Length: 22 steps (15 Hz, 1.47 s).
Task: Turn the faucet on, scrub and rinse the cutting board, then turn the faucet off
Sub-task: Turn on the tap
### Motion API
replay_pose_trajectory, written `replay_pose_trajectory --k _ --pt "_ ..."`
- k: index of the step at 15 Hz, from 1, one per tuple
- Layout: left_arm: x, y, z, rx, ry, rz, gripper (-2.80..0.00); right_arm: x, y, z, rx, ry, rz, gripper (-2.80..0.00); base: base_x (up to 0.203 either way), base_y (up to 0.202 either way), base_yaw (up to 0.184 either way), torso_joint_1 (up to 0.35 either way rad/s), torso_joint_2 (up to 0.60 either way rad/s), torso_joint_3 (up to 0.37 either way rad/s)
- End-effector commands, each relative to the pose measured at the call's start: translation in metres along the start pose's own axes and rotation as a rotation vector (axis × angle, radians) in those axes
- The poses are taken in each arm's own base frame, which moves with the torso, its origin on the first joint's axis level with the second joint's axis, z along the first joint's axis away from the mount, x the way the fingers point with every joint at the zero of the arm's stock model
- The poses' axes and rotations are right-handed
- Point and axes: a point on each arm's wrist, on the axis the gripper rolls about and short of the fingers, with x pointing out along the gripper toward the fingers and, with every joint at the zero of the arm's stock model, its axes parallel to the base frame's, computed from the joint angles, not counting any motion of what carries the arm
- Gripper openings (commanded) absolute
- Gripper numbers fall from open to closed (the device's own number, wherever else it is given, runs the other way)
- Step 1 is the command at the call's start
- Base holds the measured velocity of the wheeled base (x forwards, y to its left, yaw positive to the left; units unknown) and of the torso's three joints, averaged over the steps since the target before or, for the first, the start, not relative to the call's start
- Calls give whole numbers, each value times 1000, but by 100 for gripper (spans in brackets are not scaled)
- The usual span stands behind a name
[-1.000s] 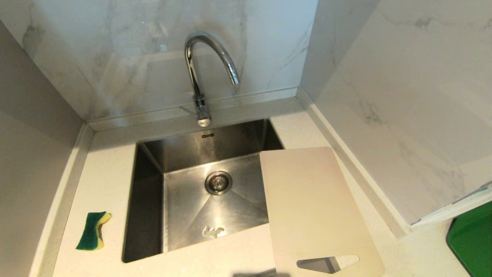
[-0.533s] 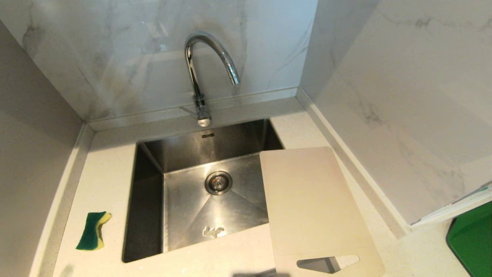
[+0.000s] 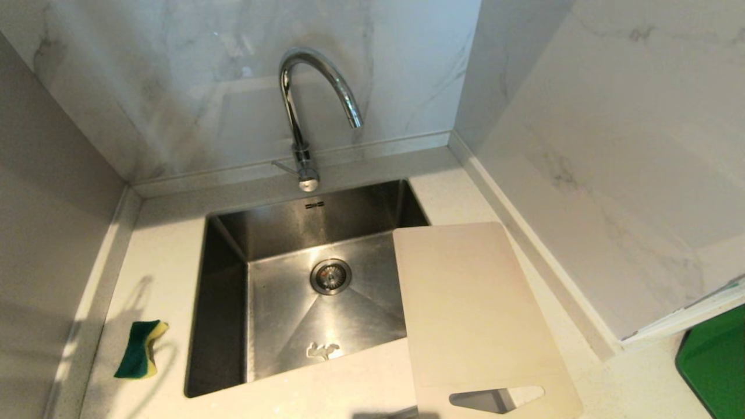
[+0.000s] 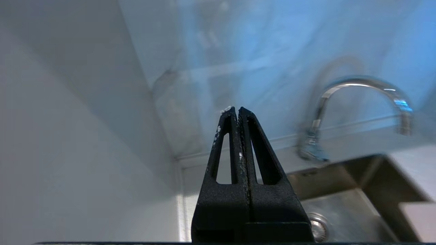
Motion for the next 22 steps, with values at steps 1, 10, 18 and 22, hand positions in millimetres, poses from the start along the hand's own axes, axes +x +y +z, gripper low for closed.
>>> replay_pose_trajectory --k 1,10,18,22 --pt "75 -6 -13 19 115 36 -280 0 0 0 0 3 0 -280 0 0 0 0 0 0" --pt "188 -70 -60 -36 282 215 -280 0 0 0 0 2 2 -280 0 0 0 0 0 0" --pt "251 -142 -120 -321 335 272 -280 0 0 0 0 1 2 -280 0 0 0 0 0 0" --pt "252 -164 -125 -461 320 249 -280 0 0 0 0 1 2 -280 0 0 0 0 0 0"
